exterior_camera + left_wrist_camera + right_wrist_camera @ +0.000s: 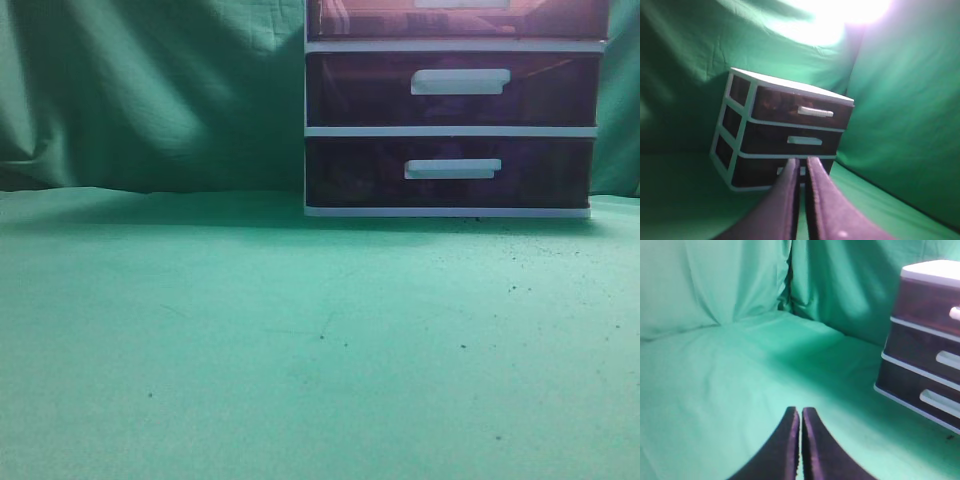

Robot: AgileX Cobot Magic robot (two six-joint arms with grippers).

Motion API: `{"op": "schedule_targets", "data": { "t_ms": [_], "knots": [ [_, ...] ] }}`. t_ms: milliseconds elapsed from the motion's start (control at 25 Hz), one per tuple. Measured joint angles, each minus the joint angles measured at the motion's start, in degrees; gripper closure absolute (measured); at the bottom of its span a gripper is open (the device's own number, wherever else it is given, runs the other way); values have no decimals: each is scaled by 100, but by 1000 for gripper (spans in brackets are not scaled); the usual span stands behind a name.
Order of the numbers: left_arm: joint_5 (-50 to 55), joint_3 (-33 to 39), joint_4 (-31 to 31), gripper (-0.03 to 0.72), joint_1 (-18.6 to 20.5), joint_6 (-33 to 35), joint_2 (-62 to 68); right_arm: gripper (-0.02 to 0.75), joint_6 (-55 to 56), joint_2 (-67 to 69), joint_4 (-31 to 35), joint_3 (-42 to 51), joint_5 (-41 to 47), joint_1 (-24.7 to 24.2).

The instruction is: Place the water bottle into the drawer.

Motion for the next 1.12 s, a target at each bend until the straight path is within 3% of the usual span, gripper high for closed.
{"op": "schedule_targets", "data": {
  "t_ms": [280, 680, 840, 1000, 1120],
  "knots": [
    [-224, 359, 0, 688, 0, 0, 0, 738, -599, -233, 0, 607, -143, 0],
    [-237, 381, 0, 688, 0, 0, 0, 738, -868, -242, 20, 678, -417, 0],
    [-237, 381, 0, 688, 0, 0, 0, 738, -892, -242, -11, 711, -1174, 0],
    [-237, 381, 0, 688, 0, -2, 0, 738, -892, -256, 254, 1114, -2562, -26],
    [-237, 381, 0, 688, 0, -15, 0, 738, -671, -510, 450, 1556, -2989, -405]
  ]
}}
